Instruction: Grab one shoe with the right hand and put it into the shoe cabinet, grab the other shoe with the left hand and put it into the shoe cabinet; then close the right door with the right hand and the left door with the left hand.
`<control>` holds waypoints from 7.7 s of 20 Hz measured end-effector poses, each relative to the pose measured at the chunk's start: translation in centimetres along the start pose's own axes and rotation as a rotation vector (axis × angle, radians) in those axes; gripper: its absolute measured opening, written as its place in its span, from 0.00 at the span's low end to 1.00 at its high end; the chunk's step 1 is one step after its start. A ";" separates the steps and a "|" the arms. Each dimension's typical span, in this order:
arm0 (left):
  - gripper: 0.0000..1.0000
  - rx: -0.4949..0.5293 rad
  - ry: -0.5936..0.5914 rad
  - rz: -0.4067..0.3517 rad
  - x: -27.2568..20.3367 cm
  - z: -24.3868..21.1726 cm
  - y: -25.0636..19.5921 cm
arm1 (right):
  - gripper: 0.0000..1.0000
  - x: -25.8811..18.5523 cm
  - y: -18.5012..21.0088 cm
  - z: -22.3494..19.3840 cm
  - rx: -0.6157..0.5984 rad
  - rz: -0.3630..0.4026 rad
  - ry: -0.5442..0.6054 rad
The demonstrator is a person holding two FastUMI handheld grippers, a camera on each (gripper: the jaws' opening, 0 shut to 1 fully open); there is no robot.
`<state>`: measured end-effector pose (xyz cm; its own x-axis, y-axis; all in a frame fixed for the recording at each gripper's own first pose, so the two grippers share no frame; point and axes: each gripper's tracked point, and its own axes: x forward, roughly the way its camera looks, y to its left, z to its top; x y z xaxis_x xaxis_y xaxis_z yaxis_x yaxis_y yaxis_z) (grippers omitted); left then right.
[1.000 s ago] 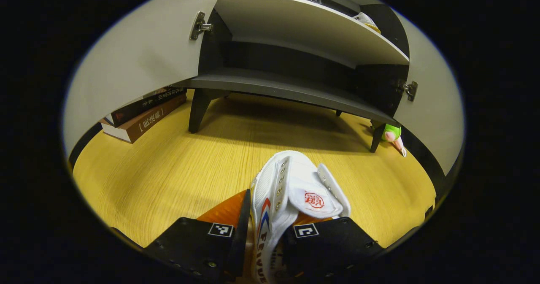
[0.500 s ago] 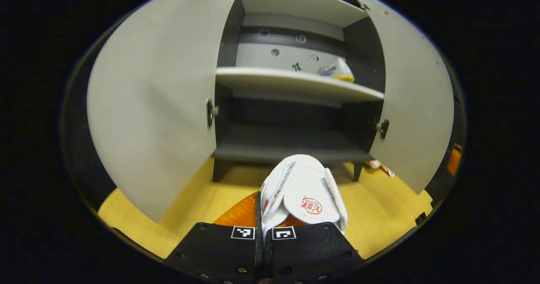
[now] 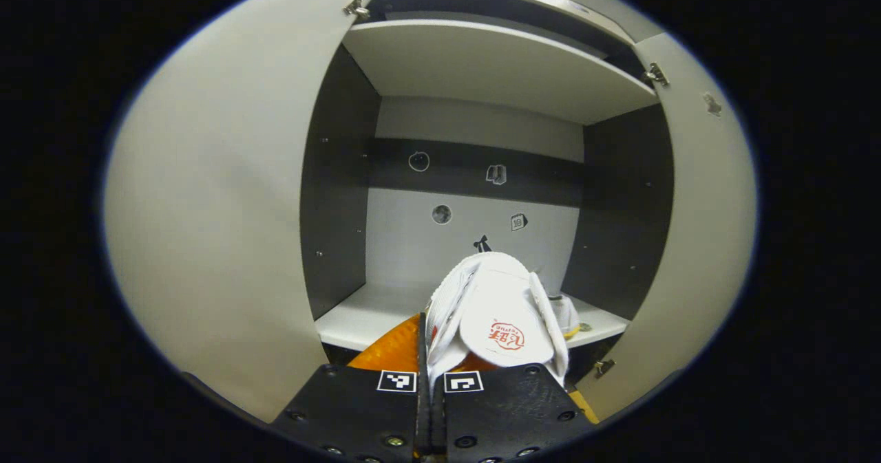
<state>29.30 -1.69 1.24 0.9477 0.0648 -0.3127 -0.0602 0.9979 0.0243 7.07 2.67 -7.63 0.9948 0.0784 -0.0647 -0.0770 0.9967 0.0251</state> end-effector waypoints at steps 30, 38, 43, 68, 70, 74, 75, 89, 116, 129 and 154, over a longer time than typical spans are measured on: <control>0.36 -0.131 0.300 -0.050 0.2 1.7 -2.1 | 0.84 -1.1 -4.2 -1.5 0.023 -0.117 0.037; 0.40 -0.069 -0.078 -0.184 -16.2 6.5 -2.9 | 0.84 -2.0 -2.5 -0.5 0.013 -0.050 0.007; 0.40 0.043 -0.230 -0.078 -26.1 1.4 -0.8 | 0.84 -3.0 -1.5 0.6 0.002 0.007 -0.022; 0.89 0.107 -0.176 -0.049 -39.5 -17.4 -4.4 | 0.97 -7.7 -13.2 11.5 0.036 -0.184 -0.085; 0.89 0.114 -0.182 -0.057 -39.5 -17.3 -4.5 | 0.97 -6.4 -16.2 14.2 0.047 -0.220 -0.113; 0.90 0.127 -0.172 -0.072 -39.3 -17.5 -4.8 | 0.96 -2.6 -20.9 18.8 0.046 -0.259 -0.122; 0.90 0.129 -0.169 -0.073 -39.2 -17.6 -4.8 | 0.98 -1.4 -21.7 19.6 0.061 -0.259 -0.115; 0.92 0.132 -0.121 -0.079 -38.2 -18.4 -4.6 | 0.97 6.1 -24.7 24.3 0.005 -0.286 -0.132; 0.92 0.086 -0.138 0.030 -37.7 -17.7 2.5 | 0.94 12.0 -4.5 24.9 0.054 0.015 -0.129; 0.92 0.074 -0.120 0.063 -37.0 -17.9 4.3 | 0.96 11.5 -5.0 26.1 0.033 -0.031 -0.175; 0.92 0.108 -0.165 -0.050 -38.2 -16.2 -2.6 | 0.96 -7.5 -3.6 2.1 0.086 -0.107 -0.054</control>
<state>-11.85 -6.72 -2.25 0.9876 0.0047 -0.1567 0.0138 0.9931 0.1169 0.02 -1.51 -5.12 0.9993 -0.0313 -0.0182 0.0331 0.9938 0.1064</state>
